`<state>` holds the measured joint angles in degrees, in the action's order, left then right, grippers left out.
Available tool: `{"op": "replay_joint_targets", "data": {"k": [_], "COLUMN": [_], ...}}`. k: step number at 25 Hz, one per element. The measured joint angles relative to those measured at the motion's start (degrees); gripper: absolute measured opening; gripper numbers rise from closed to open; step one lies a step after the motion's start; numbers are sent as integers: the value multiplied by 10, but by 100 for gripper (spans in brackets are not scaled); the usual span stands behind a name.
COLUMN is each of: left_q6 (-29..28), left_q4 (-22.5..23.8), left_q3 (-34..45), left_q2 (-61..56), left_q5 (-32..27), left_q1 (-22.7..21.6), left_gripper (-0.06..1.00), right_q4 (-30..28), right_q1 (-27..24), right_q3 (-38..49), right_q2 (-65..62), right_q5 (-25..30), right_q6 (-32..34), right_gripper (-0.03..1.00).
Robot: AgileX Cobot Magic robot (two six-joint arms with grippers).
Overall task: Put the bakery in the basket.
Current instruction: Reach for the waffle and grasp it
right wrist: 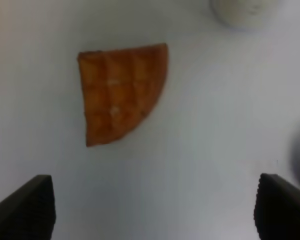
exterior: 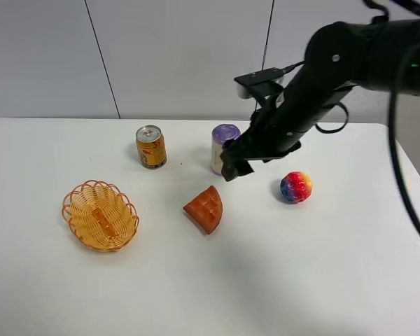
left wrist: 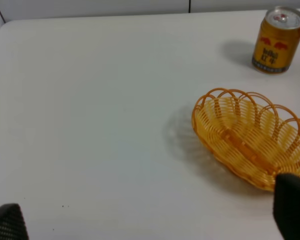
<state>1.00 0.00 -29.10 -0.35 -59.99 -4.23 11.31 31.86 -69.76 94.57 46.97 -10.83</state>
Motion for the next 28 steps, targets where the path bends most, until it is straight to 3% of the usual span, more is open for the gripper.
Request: {"op": "replay_joint_targets", "data": {"k": [10, 28], "left_q6": [0, 0], "left_q4": [0, 0], "left_q3": [0, 0], "left_q2": [0, 0], "left_q5": [0, 0], "left_q1": [0, 0], "left_gripper": [100, 100], "right_q4": [-11, -26], "right_q1": [74, 80], "right_q3": [-41, -81], "right_q2": [126, 217], "right_q5": [-28, -43], "right_q6": [40, 128], "right_gripper": [79, 79]}}
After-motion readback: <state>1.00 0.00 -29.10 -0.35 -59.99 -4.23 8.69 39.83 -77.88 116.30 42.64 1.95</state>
